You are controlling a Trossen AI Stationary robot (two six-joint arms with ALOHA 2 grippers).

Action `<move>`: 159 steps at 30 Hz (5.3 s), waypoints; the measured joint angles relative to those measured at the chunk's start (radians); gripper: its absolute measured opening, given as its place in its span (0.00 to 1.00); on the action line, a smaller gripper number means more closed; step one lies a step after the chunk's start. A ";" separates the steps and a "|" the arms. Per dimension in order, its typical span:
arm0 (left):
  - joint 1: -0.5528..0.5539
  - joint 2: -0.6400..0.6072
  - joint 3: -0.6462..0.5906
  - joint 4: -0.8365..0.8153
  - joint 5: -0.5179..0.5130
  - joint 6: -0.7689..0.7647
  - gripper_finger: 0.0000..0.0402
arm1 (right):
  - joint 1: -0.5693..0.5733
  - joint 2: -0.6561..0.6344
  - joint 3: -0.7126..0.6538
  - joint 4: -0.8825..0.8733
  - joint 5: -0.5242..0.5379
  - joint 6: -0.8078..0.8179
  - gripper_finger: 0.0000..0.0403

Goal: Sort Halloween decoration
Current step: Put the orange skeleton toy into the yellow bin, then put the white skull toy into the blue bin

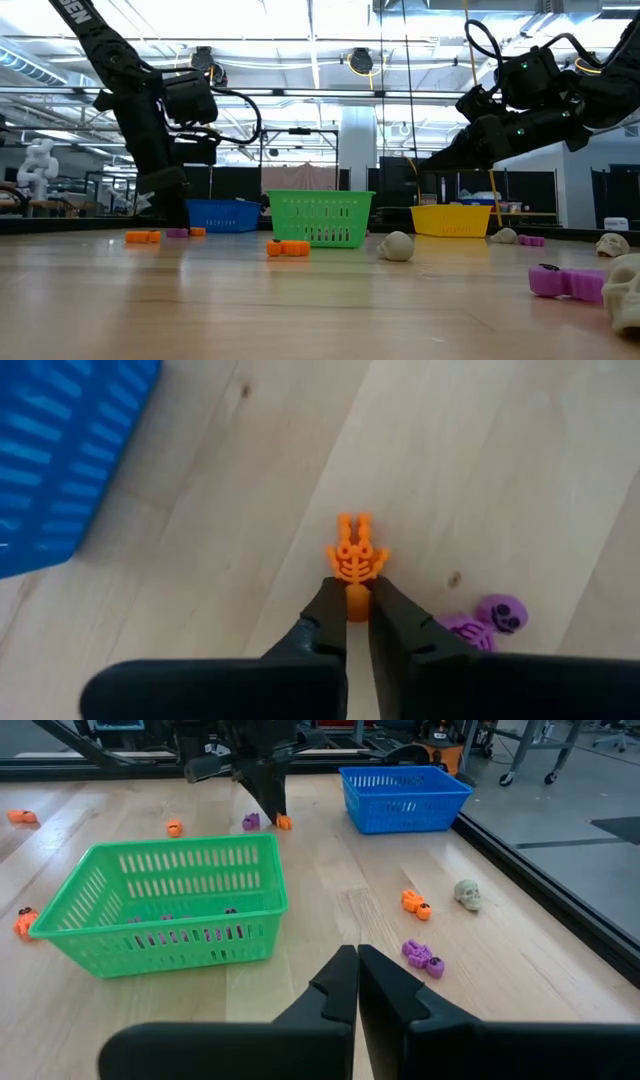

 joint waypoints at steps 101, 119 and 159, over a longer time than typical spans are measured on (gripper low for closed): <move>-0.472 0.274 0.326 0.794 -0.520 0.171 0.41 | 0.212 0.055 0.412 -0.210 0.567 0.202 0.02; -0.376 0.270 0.240 0.808 -0.242 0.025 0.08 | -0.334 0.177 0.553 -0.918 0.405 0.262 0.02; -0.274 0.067 -0.142 1.057 -0.111 -0.047 0.02 | 0.004 0.108 0.861 -1.733 0.358 0.149 0.40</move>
